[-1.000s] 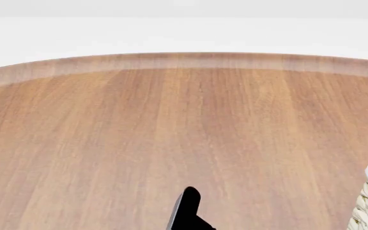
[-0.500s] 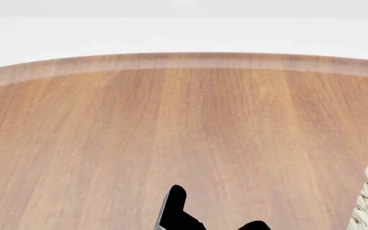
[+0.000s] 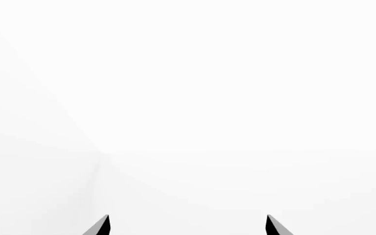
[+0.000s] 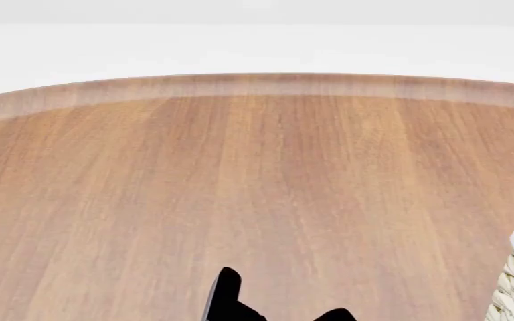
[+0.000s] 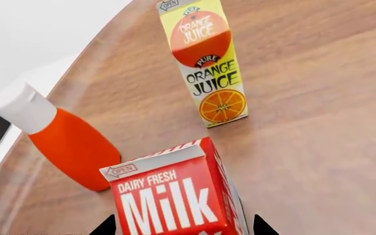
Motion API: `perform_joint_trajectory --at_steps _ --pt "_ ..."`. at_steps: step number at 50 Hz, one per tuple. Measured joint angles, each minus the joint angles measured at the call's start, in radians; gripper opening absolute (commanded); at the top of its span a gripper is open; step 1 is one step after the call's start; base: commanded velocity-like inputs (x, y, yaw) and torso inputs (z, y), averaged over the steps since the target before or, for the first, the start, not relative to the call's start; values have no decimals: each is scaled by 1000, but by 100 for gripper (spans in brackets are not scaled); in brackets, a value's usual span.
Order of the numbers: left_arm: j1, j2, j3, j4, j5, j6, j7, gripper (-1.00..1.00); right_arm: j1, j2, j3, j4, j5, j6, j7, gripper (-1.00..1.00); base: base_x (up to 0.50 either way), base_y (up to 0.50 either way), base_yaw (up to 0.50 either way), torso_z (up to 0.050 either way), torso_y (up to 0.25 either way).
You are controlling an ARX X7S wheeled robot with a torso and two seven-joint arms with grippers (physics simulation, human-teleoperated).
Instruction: Pick the milk and place it in the basket.
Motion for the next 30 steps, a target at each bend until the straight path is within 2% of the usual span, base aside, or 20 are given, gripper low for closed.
perform_joint_trajectory --at_steps 8,9,30 --pt "1 -3 -2 -1 -2 2 -1 100 5 -22 -15 59 -4 -30 -15 100 0 0 0 0 0" --pt "1 -3 -2 -1 -2 2 -1 100 6 -24 -17 66 -5 -34 -17 -100 0 0 0 0 0" --pt "4 -4 1 -4 4 8 -1 100 0 -13 -21 50 2 -29 20 -100 0 0 0 0 0"
